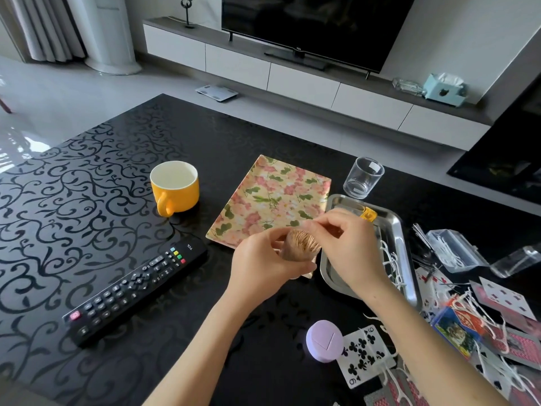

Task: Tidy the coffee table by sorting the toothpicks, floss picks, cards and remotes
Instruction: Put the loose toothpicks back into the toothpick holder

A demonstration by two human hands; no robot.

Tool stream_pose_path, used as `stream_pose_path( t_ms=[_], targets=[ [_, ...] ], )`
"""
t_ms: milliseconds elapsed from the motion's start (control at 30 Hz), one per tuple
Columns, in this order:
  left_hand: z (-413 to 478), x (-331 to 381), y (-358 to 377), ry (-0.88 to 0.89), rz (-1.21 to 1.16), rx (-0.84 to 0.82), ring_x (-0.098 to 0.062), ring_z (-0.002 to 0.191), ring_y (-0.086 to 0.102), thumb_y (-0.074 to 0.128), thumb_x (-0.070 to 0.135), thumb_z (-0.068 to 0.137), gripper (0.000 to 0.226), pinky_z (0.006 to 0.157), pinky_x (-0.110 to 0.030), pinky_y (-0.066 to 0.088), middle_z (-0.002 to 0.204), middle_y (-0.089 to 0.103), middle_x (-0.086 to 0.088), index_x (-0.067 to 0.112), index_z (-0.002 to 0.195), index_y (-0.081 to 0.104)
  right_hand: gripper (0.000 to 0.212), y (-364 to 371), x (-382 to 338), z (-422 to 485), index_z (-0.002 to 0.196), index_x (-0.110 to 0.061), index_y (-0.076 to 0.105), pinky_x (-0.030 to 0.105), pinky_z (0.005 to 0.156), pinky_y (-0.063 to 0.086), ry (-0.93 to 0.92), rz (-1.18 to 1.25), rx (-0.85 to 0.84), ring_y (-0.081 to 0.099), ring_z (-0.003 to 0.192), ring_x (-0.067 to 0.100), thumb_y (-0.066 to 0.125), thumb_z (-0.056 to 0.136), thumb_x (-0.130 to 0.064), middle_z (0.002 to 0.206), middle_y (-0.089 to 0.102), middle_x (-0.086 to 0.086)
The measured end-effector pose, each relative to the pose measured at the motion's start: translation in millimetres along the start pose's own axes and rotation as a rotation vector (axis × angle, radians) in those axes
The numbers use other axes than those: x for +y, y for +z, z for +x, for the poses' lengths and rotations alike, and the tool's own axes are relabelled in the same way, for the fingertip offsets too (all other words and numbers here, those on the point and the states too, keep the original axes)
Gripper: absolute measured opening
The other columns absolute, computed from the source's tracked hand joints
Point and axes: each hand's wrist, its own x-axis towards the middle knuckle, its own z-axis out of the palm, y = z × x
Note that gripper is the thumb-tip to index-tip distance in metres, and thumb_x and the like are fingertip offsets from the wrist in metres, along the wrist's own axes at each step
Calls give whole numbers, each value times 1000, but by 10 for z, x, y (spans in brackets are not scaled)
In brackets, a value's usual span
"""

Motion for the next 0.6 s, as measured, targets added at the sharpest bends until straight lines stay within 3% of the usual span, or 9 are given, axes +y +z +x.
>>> stream_pose_path(
  t_ms=[100, 200, 300, 367, 500, 600],
  targets=[
    [-3, 4, 21, -19, -79, -34, 9, 82, 60, 84, 44, 56, 54, 71, -13, 49, 85, 69, 21, 37, 106, 66, 23, -16, 51, -73, 79, -11, 75, 28, 63, 48, -177, -128, 42, 56, 70, 12, 65, 86, -31, 77, 62, -2],
    [-18, 16, 44, -1, -98, -36, 4, 81, 62, 81, 35, 58, 43, 67, -12, 48, 76, 67, 21, 37, 99, 67, 40, 20, 57, -191, 97, -12, 74, 29, 79, 47, -355, -263, 16, 57, 90, 17, 44, 96, -37, 94, 67, 0],
    [-16, 13, 44, 2, -95, -32, 11, 81, 59, 84, 41, 57, 48, 67, -5, 45, 79, 66, 26, 38, 102, 66, 52, -17, 77, -229, 124, -11, 60, 30, 101, 41, -239, -136, -2, 52, 118, 14, 29, 99, -43, 124, 62, 1],
    [-11, 14, 41, 8, -85, -28, 16, 83, 56, 85, 43, 56, 51, 68, -3, 44, 80, 64, 29, 38, 103, 66, 55, -53, 99, -236, 138, -14, 44, 21, 112, 26, -172, -39, -59, 37, 134, 6, 24, 98, -46, 141, 48, -2],
    [-25, 29, 50, 20, -3, -30, 8, 81, 59, 79, 40, 57, 55, 72, -13, 49, 85, 68, 20, 35, 111, 65, 74, 5, 144, -314, 147, -21, 24, 21, 117, -2, -198, -272, -301, 1, 145, 2, 2, 91, -64, 156, 16, -11],
    [-8, 24, 74, 17, -15, -25, 7, 84, 61, 78, 44, 57, 57, 76, -22, 53, 87, 69, 18, 34, 112, 65, 71, -26, 149, -336, 149, -21, 19, 25, 118, -4, -163, -270, -254, 0, 145, 4, 3, 92, -61, 156, 13, -12]
  ],
)
